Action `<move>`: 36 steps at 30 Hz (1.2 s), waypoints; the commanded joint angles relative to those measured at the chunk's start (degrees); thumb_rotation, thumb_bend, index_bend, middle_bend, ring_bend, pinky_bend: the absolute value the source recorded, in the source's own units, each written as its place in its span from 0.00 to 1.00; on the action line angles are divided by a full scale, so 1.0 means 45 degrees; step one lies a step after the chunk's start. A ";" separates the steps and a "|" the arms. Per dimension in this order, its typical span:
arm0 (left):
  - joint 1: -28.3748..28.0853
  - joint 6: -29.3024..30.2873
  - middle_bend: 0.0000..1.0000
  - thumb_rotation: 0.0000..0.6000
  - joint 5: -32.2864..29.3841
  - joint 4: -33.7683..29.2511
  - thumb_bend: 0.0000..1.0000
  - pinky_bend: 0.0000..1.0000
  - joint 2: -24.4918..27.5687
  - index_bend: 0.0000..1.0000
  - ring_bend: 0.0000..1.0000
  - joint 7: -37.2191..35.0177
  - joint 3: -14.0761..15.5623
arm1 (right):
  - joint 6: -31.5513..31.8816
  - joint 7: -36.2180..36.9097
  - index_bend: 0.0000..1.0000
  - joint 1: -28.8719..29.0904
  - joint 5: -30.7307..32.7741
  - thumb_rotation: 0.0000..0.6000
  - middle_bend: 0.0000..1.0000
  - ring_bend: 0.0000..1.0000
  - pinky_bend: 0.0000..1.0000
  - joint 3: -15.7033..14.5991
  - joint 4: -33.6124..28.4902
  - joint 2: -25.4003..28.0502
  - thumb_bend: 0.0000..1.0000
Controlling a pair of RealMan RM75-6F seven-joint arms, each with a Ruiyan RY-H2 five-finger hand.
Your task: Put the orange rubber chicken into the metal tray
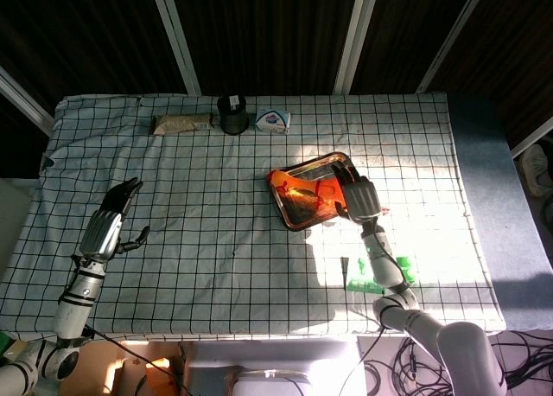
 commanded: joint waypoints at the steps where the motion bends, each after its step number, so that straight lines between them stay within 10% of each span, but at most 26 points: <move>1: 0.0019 0.0029 0.00 1.00 -0.0003 0.0006 0.38 0.08 0.0020 0.00 0.00 -0.0022 -0.0018 | -0.0066 0.0415 0.00 -0.0054 -0.0207 1.00 0.00 0.00 0.14 -0.0062 -0.0062 0.0205 0.23; 13: 0.0321 0.0224 0.00 1.00 -0.0098 -0.0226 0.38 0.08 0.0327 0.00 0.00 0.0302 0.0010 | 0.0065 0.0581 0.00 -0.0559 -0.0611 1.00 0.00 0.00 0.00 -0.0273 -0.1826 0.1727 0.15; 26: 0.2870 0.2130 0.02 1.00 -0.0575 -0.3278 0.38 0.06 0.3336 0.00 0.00 0.2686 0.0786 | 0.2863 -0.0510 0.00 -0.3391 -0.1999 1.00 0.00 0.00 0.00 -0.1825 -1.0033 0.7566 0.14; 36: 0.5051 0.3372 0.00 1.00 -0.0838 -0.6033 0.38 0.02 0.4368 0.00 0.00 0.6399 0.2167 | 0.6369 -0.2934 0.00 -0.7213 -0.2045 1.00 0.00 0.00 0.00 -0.3791 -1.3329 1.0473 0.14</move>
